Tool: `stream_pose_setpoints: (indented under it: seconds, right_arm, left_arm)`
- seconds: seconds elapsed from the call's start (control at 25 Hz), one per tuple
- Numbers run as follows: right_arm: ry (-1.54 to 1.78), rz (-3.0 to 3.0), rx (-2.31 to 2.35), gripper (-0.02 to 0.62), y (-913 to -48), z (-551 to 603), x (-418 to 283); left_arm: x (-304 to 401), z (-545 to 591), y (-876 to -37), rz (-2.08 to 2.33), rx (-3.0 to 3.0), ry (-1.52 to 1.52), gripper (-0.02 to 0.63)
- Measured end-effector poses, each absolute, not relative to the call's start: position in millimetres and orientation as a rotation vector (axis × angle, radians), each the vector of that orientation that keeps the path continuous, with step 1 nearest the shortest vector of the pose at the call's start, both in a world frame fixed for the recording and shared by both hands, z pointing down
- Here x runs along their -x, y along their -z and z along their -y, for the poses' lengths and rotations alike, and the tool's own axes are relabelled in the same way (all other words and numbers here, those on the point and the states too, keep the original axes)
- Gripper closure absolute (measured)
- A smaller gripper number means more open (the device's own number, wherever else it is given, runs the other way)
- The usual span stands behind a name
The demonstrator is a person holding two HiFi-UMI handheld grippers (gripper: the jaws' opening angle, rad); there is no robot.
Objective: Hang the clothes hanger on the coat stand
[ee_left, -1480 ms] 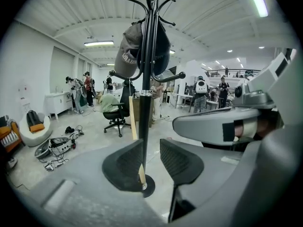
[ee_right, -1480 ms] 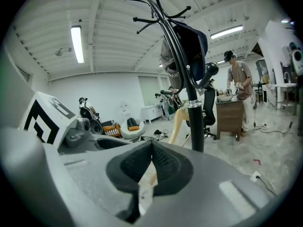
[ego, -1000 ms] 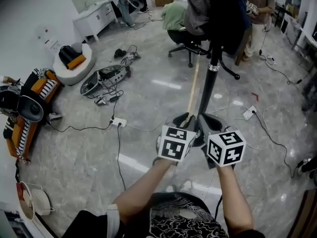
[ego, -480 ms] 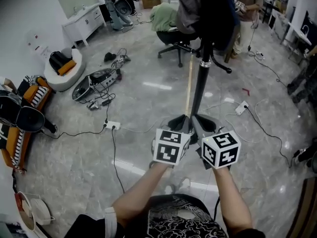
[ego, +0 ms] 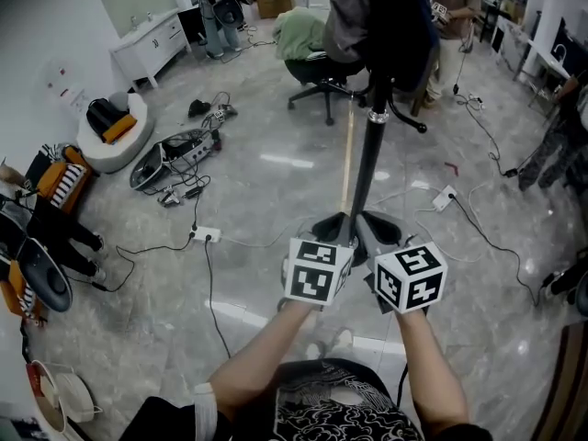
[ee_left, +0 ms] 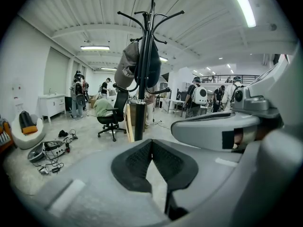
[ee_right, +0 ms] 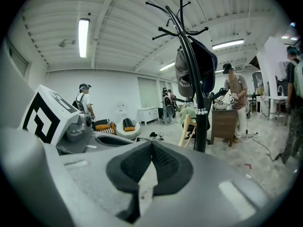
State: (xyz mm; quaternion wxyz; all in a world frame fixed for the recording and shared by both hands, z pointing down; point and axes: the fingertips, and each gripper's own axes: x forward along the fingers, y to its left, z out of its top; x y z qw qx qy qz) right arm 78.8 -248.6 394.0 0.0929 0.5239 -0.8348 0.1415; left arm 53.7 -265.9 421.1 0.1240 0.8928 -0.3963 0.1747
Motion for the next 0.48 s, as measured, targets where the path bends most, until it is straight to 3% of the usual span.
stream_pose_setpoints:
  seconds: [0.48]
  right_arm:
    - [-0.422, 2.468, -1.546, 0.595, -396.6, 243.1, -75.1]
  left_arm:
    - [-49.6, 262.1, -425.4, 1.157, -2.593, -0.522, 0.6]
